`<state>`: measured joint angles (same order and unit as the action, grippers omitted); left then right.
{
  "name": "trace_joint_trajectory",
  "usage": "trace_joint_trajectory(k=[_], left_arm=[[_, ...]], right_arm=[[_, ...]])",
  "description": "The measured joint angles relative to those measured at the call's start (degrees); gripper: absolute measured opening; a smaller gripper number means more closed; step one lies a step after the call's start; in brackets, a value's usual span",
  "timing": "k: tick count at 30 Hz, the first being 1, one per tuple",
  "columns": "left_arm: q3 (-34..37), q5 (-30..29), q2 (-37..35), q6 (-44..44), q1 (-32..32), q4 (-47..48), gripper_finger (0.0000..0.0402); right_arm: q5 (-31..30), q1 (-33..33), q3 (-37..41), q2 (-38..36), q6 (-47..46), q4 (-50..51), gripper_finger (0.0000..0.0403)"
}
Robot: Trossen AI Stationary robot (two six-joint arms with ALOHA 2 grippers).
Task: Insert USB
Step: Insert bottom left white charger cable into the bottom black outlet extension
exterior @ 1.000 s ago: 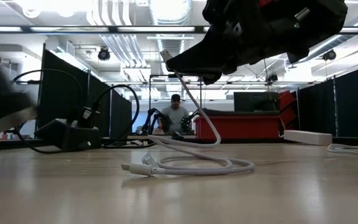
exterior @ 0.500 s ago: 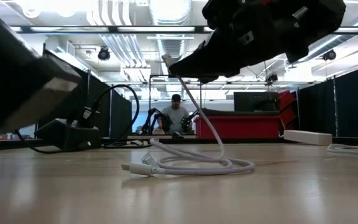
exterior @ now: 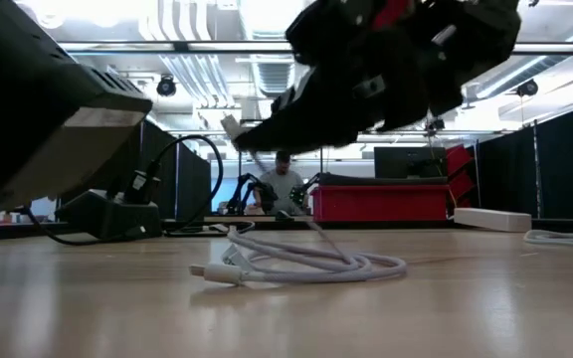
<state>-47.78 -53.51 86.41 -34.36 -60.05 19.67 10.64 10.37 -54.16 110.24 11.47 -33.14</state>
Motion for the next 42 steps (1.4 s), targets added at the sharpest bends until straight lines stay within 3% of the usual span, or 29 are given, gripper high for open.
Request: trace_joint_trajectory(k=[9, 12, 22, 31, 39, 42], left_arm=[[-2.16, 1.56, -0.35, 1.02, -0.04, 6.13, 0.0261], [-2.14, 1.98, -0.76, 0.91, -0.08, 7.41, 0.0261], [-2.05, 2.09, -4.6, 1.1, -0.11, 15.35, 0.0261], [-1.92, 2.12, -5.98, 1.04, -0.1, 23.92, 0.0261], [-1.68, 1.97, -8.08, 9.44, 0.39, 25.44, 0.0261], [-1.66, 2.05, -8.81, 11.67, 0.47, 26.19, 0.0261]], right_arm=[[-21.61, 4.44, -1.96, 1.74, 19.65, 0.21, 0.0014], [-25.49, 4.98, -2.5, 1.74, 23.54, 0.19, 0.0014], [-30.12, 5.0, -2.79, 1.74, 27.5, -0.18, 0.0014], [-25.23, 2.21, -3.13, 1.74, 24.09, -0.15, 0.0014], [-25.86, 1.19, -6.34, 1.74, 26.68, 0.47, 0.0014], [-27.95, 1.99, -9.08, 1.74, 26.15, 5.54, 0.0014]])
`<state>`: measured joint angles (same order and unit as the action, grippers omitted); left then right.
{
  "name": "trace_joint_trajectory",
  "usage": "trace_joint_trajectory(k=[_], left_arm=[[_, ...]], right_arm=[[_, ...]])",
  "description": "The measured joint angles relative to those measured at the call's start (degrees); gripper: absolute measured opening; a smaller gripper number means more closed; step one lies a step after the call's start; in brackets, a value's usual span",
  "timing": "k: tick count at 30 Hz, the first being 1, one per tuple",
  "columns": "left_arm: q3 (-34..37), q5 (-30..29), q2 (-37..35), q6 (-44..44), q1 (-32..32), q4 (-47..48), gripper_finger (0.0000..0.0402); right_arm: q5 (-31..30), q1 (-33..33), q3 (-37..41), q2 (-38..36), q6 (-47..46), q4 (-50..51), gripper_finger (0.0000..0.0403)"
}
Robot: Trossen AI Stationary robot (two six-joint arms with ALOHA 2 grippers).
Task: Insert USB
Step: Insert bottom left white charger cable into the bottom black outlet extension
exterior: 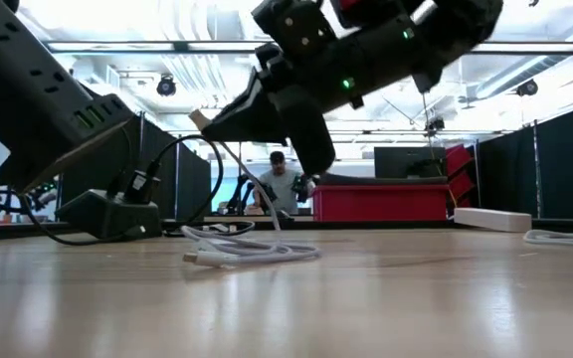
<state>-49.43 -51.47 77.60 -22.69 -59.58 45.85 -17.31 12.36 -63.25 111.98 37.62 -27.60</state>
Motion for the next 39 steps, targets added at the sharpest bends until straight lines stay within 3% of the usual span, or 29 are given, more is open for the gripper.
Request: trace_joint_trajectory(k=[8, 16, 27, 39], left_arm=[[0.0, -0.31, -3.56, 8.36, 0.43, 0.89, 0.0261], [0.0, 8.32, -5.33, 17.72, 0.49, 0.71, 0.0261], [0.0, 11.87, -6.73, 31.52, 0.56, 0.56, 0.0261], [0.0, 13.53, -7.96, 33.6, 0.6, 0.48, 0.0261]], right_arm=[[-7.19, 2.64, -4.35, 0.0, -2.86, 10.5, 0.0014], [-12.63, 6.35, -8.36, 0.0, -0.77, 20.45, 0.0014], [-22.78, 9.34, -14.14, 0.22, -15.55, 28.0, 0.0014], [-22.92, 12.2, -14.07, 0.22, -31.22, 30.45, 0.0014]])
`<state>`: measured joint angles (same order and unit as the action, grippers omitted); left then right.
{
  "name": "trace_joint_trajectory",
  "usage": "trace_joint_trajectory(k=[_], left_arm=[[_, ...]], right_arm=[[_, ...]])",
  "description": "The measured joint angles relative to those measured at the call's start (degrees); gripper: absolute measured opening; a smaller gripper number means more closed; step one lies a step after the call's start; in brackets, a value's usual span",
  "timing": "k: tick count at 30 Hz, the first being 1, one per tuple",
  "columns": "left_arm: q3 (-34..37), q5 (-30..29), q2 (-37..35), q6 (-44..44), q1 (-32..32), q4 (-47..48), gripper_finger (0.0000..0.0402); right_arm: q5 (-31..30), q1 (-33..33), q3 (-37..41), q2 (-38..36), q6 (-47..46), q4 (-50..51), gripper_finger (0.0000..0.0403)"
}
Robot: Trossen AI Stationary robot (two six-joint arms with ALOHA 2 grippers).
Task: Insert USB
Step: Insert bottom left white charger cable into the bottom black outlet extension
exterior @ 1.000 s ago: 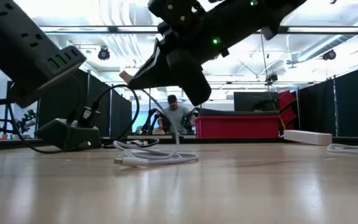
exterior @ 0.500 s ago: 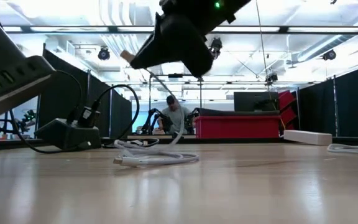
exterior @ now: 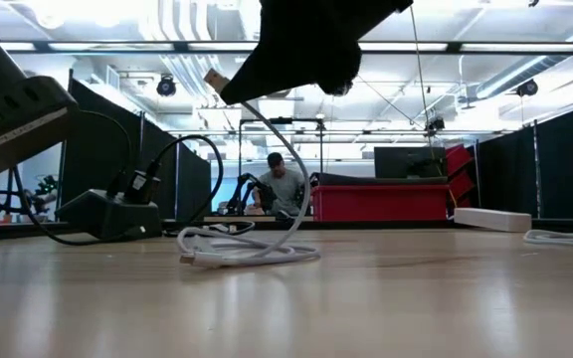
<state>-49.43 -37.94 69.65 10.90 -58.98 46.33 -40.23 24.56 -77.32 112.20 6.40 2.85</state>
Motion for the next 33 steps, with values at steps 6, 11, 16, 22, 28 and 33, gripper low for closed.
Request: trace_joint_trajectory(k=[6, 11, 16, 22, 28, 33], left_arm=[[0.0, 2.88, -0.16, -7.1, 1.91, 0.0, 0.0261], [0.0, 9.53, -0.17, -14.24, 9.8, 0.19, 0.0261], [0.0, 23.76, 1.53, -25.12, 21.91, 0.23, 0.0261], [0.0, 35.86, 3.52, -34.47, 32.97, 1.66, 0.0261], [-0.01, 36.89, 6.16, -33.24, 36.3, 0.03, 0.0261], [-0.26, 35.78, 8.96, -31.53, 36.35, -1.87, 0.0261]], right_arm=[[6.29, -0.58, -0.07, 0.0, -15.7, -0.07, 0.0014], [18.61, -2.82, -0.09, 0.0, -33.38, 0.68, 0.0014], [27.5, -5.52, -0.09, 0.0, -40.95, 3.74, 0.0014], [32.76, -7.18, -0.09, 0.02, -39.8, 4.68, 0.0014], [34.25, -9.11, -0.09, 0.02, -35.39, 5.35, 0.0014], [34.22, -10.2, -0.11, 0.64, -30.66, 3.76, 0.0014]])
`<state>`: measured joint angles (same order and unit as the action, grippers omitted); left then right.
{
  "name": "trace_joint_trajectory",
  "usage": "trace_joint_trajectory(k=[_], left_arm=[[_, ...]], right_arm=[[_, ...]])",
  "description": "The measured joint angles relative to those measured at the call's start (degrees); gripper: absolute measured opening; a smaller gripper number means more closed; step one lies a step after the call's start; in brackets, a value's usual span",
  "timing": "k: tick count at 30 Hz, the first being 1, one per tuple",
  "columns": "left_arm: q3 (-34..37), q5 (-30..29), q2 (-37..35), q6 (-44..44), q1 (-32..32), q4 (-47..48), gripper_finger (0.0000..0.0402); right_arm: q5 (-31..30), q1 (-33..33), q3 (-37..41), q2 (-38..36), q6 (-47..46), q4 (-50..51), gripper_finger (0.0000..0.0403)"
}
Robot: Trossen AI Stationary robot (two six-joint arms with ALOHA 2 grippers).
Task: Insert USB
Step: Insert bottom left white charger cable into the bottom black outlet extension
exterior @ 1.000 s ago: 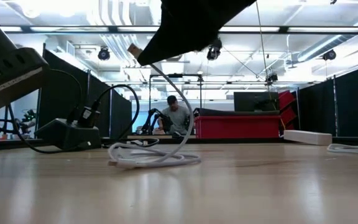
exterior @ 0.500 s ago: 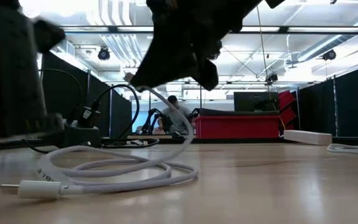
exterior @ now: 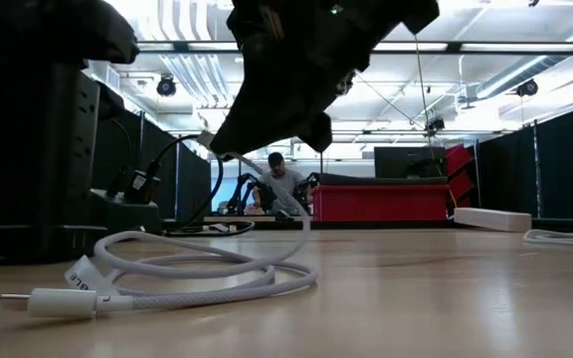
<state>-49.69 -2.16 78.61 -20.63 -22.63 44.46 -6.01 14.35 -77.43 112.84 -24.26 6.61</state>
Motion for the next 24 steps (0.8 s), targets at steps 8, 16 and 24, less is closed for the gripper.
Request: trace_joint_trajectory(k=[8, 16, 24], left_arm=[[0.13, -3.37, 0.07, 0.07, -0.2, -1.55, 0.0261], [0.11, -5.58, 0.0, 2.63, -0.46, -5.55, 0.0261], [0.21, -3.85, -0.1, 3.82, -0.39, -5.0, 0.0261]], right_arm=[[0.59, -0.24, 0.0, 6.5, 13.56, -16.25, 0.0014], [2.37, -1.17, -5.07, 14.81, 15.37, -20.2, 0.0014], [2.48, -1.4, -10.36, 18.49, 17.45, -18.42, 0.0014]])
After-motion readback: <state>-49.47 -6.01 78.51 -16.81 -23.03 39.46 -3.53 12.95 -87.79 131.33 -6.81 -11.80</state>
